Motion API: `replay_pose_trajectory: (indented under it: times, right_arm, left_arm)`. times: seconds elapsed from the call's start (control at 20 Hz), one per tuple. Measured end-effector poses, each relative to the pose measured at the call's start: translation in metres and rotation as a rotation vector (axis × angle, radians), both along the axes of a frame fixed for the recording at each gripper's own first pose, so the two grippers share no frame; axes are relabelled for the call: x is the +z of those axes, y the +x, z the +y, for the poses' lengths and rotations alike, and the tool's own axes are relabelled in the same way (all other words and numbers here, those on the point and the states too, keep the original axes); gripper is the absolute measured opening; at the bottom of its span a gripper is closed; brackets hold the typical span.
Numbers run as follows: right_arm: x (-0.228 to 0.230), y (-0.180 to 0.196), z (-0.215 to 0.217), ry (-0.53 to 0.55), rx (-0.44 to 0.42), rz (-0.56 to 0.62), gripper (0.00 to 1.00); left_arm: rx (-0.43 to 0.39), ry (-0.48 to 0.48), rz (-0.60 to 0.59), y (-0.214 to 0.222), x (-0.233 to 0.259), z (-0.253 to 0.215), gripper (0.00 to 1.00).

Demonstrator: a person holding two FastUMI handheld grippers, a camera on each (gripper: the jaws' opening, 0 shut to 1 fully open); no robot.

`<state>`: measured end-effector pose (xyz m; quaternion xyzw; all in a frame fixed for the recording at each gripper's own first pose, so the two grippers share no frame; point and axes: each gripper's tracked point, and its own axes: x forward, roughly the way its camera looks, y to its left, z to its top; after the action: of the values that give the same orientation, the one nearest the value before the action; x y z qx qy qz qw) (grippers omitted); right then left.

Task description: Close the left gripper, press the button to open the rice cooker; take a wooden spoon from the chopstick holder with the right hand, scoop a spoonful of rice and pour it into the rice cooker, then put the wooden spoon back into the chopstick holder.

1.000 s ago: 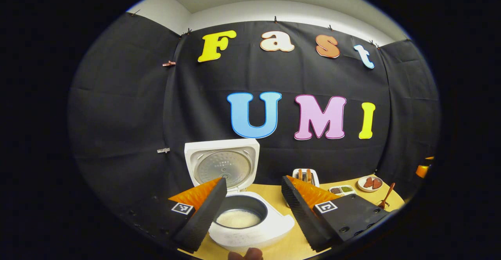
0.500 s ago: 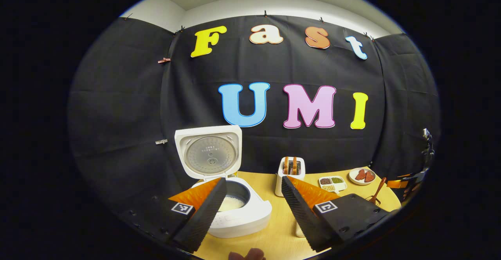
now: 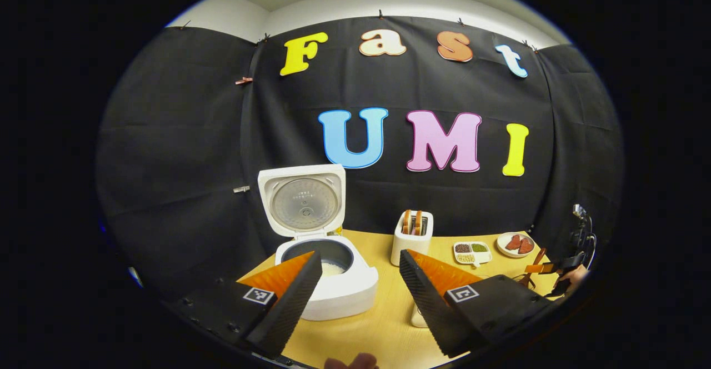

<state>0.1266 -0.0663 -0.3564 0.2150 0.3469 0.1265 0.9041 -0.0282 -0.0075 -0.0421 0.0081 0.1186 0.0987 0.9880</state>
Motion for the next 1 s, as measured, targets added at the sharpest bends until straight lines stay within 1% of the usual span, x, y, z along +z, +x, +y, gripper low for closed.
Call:
replay_pose_trajectory:
  times: [0.05,0.1,0.15,0.2,0.35,0.55,0.75,0.85,1.0]
  right_arm:
    - [-0.001,0.001,0.001,0.016,-0.007,0.002,0.32]
    - [0.001,-0.001,-0.001,0.029,-0.016,0.011,0.2]
    - [-0.003,0.005,0.001,0.041,-0.033,0.009,0.21]
    - [0.005,0.001,-0.002,0.05,-0.054,0.004,0.15]
    - [0.024,0.0,-0.008,0.071,-0.111,-0.039,0.09]
    - [0.07,-0.001,-0.023,0.037,-0.168,-0.139,0.09]
    - [0.117,-0.007,-0.031,0.004,-0.195,-0.22,0.09]
    - [0.14,-0.013,-0.028,-0.005,-0.207,-0.256,0.09]
    - [0.172,-0.021,-0.012,0.0,-0.228,-0.305,0.09]
  left_arm:
    - [0.008,-0.002,0.003,-0.003,-0.001,0.001,0.97]
    - [0.017,-0.007,0.005,-0.005,-0.003,0.004,0.97]
    - [0.025,-0.012,0.008,-0.007,-0.004,0.006,0.97]
    - [0.03,-0.019,0.011,-0.008,-0.007,0.008,0.97]
    - [0.035,-0.039,0.013,-0.011,-0.01,0.018,0.97]
    - [0.027,-0.059,0.003,-0.009,-0.01,0.037,0.97]
    - [0.008,-0.056,-0.013,-0.005,-0.009,0.058,0.97]
    - [-0.009,-0.039,-0.019,-0.002,-0.007,0.068,0.98]
    - [-0.056,-0.027,-0.027,0.002,-0.005,0.076,0.99]
